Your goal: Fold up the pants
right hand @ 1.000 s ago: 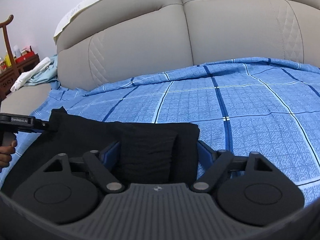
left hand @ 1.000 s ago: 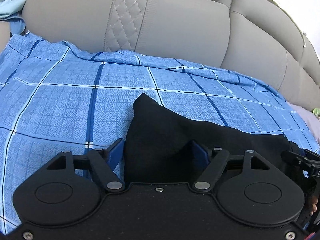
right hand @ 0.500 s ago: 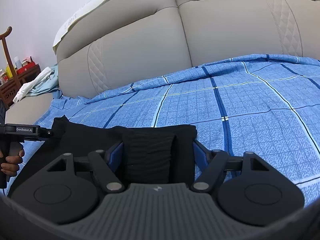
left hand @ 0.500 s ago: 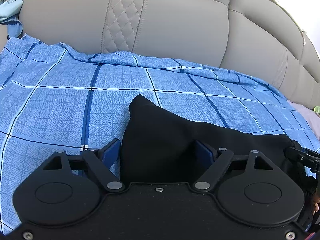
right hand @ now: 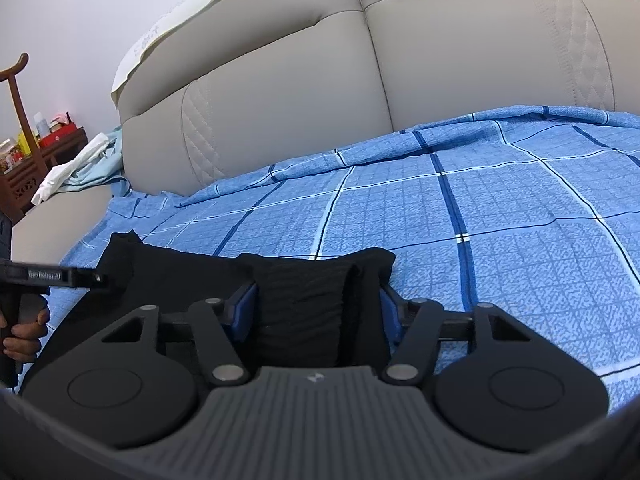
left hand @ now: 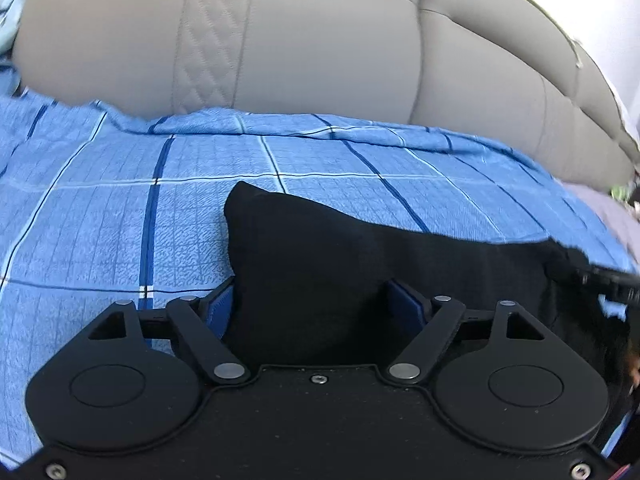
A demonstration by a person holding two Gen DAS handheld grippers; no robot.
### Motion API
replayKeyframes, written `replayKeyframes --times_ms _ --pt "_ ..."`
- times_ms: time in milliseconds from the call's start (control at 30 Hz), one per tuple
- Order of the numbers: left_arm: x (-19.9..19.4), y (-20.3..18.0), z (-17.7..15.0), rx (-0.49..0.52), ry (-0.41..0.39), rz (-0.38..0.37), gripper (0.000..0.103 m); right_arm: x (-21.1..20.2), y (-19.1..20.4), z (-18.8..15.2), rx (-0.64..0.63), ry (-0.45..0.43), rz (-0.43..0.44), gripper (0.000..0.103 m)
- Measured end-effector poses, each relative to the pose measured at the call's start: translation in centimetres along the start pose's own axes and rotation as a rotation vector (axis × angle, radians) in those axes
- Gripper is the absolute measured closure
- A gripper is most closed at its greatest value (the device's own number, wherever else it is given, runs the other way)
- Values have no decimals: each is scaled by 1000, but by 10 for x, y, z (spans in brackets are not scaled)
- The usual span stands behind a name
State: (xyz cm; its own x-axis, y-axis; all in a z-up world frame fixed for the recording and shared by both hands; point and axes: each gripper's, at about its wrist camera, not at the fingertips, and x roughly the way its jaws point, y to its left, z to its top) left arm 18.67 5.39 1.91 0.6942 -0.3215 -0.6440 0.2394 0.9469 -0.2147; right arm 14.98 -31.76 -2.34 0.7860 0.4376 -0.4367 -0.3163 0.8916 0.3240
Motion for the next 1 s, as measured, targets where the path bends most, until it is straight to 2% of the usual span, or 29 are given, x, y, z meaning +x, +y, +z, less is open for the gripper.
replayKeyframes --times_ms 200,267,367,400,433,467,533,600,700,867,1000 --pt "-1 5 2 -32 10 -35 22 0 0 0 -2 -1 1 40" --pt "-1 6 4 -44 16 -37 26 0 0 0 -3 -1 3 40" --pt "-5 9 2 -89 -13 -2 57 0 0 0 -5 -4 0 43" --pt "-8 11 0 -120 -25 -3 75 0 1 0 -4 -7 -4 46" --pt "-9 12 -1 -143 -30 6 82 0 3 0 0 -9 -4 48" --pt "-11 9 -2 -149 -41 37 83 0 5 1 4 -8 2 52" --pt "-15 -2 -3 -105 -73 109 89 1 14 2 -15 -8 7 56" --pt "-17 -6 1 -79 -101 163 91 7 27 7 -65 -5 -1 62" --pt "-12 3 14 -108 -107 198 91 24 41 20 -115 1 -27 66" --pt "4 21 46 -111 -130 263 91 59 56 51 -139 -2 -50 68" --pt "28 43 79 -155 -130 297 90 94 59 78 -149 3 -42 68"
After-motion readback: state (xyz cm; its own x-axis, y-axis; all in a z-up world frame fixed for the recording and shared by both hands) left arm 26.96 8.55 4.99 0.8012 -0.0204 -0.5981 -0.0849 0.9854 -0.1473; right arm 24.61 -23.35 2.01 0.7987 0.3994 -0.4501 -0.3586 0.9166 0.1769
